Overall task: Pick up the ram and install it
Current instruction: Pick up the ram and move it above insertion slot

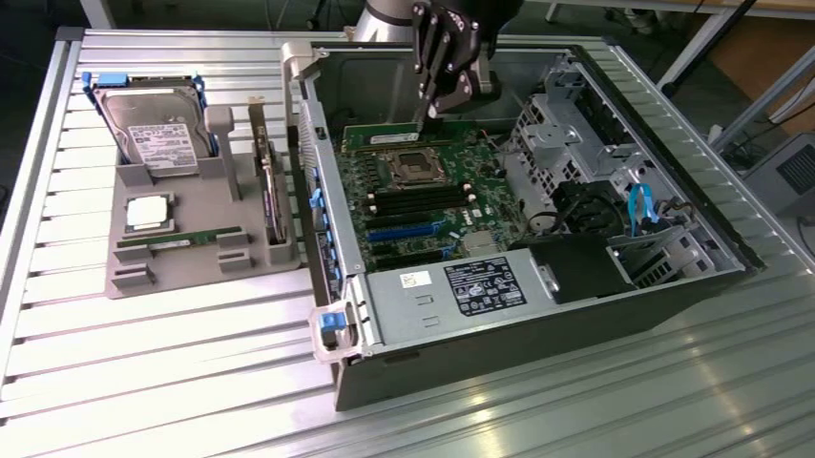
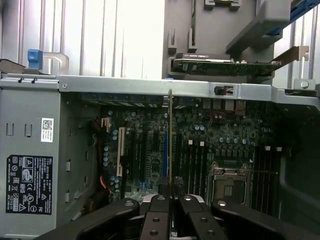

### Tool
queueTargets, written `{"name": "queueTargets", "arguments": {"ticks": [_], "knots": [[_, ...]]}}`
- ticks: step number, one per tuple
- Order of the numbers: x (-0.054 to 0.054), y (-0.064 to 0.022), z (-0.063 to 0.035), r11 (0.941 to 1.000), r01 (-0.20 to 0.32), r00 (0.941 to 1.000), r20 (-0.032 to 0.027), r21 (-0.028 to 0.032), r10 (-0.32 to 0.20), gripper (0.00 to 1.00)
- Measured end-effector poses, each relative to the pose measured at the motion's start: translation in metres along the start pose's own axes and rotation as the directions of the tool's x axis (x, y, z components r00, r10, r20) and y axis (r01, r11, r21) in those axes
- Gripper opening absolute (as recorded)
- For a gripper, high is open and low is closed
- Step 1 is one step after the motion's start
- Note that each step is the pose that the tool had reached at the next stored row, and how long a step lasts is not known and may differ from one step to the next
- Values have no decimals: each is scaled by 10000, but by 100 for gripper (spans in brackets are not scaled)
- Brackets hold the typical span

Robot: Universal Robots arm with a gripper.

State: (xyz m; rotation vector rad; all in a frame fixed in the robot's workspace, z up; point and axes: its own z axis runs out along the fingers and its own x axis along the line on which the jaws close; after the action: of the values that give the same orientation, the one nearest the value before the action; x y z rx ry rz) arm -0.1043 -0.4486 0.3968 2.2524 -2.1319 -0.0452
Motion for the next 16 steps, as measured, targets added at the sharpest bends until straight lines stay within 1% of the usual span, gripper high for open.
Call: {"name": "queueTargets", "arguments": {"ticks": [5,16], "knots": [[3,-65,-2,10000,-1,10000,1,-9,1,12],[8,-149,-4,10000,0,10000,1,-18,0,12]]}}
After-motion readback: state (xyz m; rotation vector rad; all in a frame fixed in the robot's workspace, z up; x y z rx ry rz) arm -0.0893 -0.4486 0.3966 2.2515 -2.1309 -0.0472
